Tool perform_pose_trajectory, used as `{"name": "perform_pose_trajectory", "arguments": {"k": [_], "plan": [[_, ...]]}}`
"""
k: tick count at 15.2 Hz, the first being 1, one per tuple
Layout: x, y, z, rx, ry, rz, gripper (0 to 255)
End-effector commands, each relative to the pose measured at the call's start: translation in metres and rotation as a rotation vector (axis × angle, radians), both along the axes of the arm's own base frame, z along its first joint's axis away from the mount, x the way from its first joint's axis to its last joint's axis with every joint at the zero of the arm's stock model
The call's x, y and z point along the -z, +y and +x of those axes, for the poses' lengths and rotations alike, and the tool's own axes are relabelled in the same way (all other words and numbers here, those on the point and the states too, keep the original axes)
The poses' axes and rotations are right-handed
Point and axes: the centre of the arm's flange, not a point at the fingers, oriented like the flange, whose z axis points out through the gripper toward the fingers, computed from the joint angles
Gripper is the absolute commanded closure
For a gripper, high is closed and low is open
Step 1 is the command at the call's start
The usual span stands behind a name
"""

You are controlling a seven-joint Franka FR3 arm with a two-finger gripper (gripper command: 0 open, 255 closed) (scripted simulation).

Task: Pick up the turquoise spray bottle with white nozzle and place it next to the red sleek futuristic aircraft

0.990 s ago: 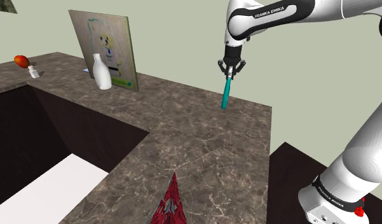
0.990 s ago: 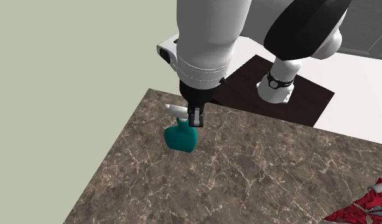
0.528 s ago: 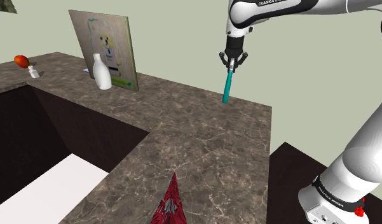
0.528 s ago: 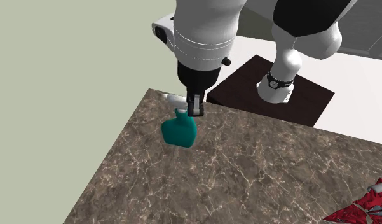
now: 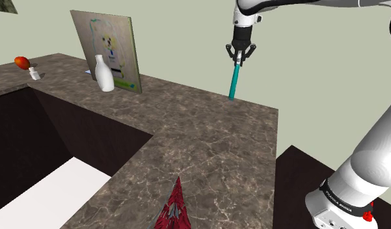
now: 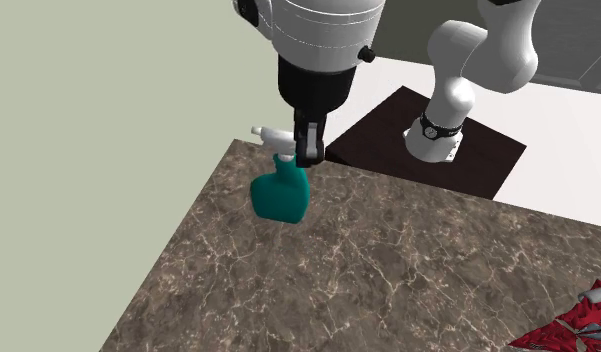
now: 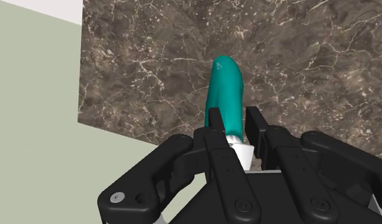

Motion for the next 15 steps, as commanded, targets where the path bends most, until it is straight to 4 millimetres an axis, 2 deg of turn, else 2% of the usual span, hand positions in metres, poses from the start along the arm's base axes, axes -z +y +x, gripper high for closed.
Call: {"name": "perform_pose_trajectory", "arguments": {"k": [1, 15], "plan": [[-0.011, 0.0, 0.0, 0.0, 0.0, 0.0, 255], [-0.085, 0.0, 0.0, 0.0, 0.0, 0.0, 255]]}}
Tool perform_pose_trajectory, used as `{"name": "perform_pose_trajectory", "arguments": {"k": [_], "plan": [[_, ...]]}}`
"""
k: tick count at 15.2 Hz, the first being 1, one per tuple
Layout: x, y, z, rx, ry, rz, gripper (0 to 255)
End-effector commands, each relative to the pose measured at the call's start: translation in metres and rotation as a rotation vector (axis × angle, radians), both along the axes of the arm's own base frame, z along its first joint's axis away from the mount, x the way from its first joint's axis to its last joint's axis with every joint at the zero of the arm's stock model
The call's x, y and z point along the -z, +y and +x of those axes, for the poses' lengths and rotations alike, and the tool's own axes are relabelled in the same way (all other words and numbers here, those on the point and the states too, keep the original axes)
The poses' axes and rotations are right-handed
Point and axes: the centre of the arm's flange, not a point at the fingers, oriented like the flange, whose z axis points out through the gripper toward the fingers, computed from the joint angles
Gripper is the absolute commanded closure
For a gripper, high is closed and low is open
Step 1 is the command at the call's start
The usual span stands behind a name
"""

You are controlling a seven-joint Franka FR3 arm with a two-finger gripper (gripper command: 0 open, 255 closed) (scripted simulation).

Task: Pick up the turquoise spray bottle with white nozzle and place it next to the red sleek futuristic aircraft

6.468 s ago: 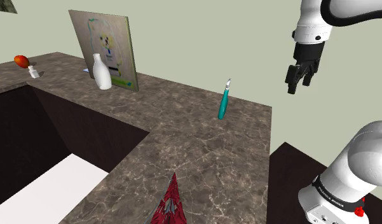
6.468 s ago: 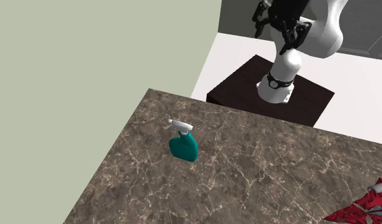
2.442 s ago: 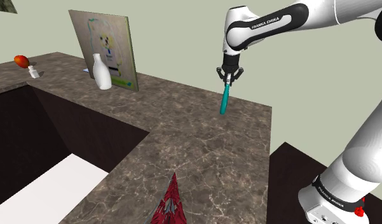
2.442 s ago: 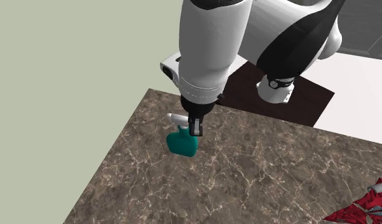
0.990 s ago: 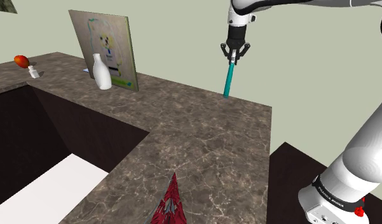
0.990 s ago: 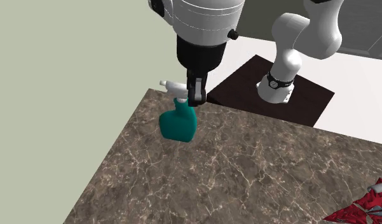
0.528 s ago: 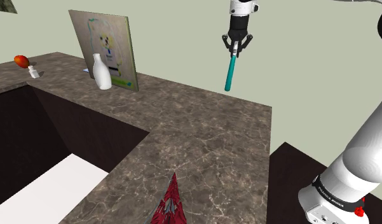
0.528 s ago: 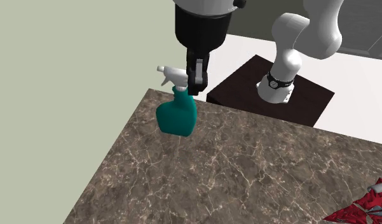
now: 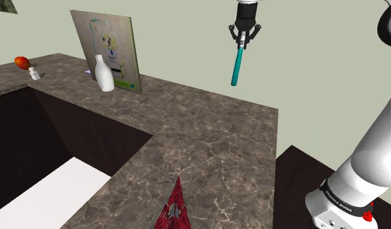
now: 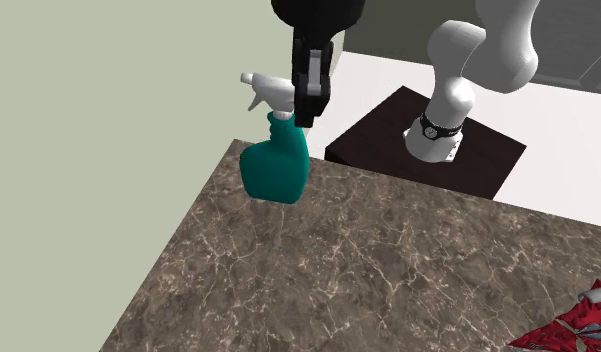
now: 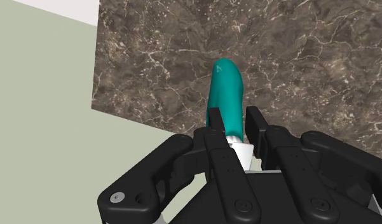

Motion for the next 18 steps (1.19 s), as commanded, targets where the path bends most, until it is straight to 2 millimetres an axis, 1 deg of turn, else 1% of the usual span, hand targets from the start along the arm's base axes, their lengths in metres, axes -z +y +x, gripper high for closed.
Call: {"name": "perform_pose_trajectory", "arguments": {"k": [1, 15, 18], "plan": [[-0.011, 0.0, -0.001, 0.0, 0.0, 0.0, 255], [-0.083, 0.0, -0.001, 0.0, 0.0, 0.0, 255], [-0.072, 0.037, -0.009, 0.0, 0.0, 0.0, 255]]}}
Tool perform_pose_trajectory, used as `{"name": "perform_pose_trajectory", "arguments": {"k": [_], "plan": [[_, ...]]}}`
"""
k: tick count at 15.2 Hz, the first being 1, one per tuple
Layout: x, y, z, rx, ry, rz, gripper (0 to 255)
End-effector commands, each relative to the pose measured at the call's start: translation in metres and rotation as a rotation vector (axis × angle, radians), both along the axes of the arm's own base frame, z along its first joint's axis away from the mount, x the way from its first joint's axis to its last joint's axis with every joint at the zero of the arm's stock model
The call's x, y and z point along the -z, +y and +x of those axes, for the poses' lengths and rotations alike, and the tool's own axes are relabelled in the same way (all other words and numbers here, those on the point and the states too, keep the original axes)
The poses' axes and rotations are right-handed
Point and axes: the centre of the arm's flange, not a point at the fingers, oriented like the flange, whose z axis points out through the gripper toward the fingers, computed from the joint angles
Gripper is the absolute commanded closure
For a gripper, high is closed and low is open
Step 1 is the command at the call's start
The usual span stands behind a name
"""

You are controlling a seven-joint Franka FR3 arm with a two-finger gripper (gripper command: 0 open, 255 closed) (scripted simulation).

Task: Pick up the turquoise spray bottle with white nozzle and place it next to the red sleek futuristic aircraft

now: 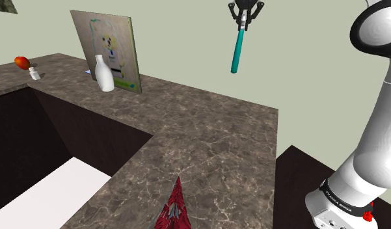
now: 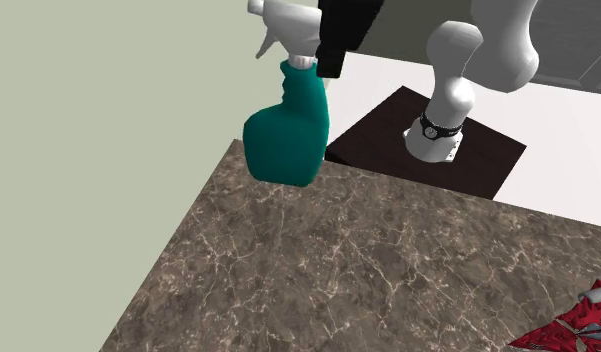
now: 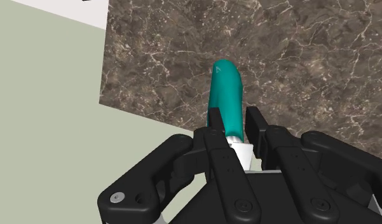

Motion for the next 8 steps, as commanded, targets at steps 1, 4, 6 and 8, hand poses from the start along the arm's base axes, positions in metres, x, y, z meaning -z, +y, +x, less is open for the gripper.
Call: {"name": "perform_pose_trajectory", "arguments": {"k": [1, 4, 6, 8], "plan": [[0.009, 0.022, -0.008, 0.001, 0.0, 0.0, 255], [0.021, 0.059, -0.016, 0.001, 0.0, 0.0, 255], [0.028, 0.084, -0.022, 0.001, 0.0, 0.0, 255], [0.036, 0.109, -0.027, 0.001, 0.0, 0.0, 255]]}}
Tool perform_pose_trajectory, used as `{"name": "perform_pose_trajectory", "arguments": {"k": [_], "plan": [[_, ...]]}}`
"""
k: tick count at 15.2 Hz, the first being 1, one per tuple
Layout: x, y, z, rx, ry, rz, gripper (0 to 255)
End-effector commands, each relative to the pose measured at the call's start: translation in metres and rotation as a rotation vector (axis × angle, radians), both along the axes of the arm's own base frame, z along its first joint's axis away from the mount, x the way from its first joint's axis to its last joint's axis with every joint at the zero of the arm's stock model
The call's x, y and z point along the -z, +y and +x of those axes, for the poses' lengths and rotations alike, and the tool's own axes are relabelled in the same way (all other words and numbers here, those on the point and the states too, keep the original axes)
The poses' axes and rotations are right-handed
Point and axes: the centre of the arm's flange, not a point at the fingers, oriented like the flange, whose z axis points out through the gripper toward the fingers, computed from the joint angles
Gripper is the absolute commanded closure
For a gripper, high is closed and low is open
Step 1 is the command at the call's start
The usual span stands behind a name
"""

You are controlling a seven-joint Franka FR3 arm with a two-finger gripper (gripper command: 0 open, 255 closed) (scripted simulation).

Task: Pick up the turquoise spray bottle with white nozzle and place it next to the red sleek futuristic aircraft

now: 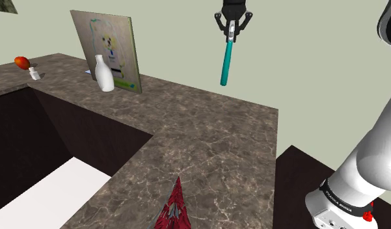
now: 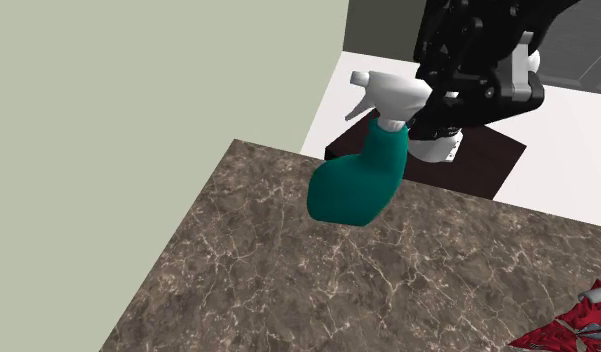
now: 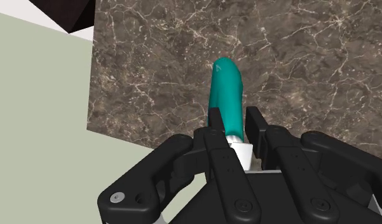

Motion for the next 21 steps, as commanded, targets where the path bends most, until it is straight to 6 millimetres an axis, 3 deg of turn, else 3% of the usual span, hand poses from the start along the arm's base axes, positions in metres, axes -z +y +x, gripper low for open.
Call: {"name": "perform_pose_trajectory", "arguments": {"k": [1, 21], "plan": [[0.006, 0.027, -0.005, 0.001, 0.0, 0.0, 255], [0.081, 0.274, -0.06, 0.001, 0.0, 0.0, 255]]}}
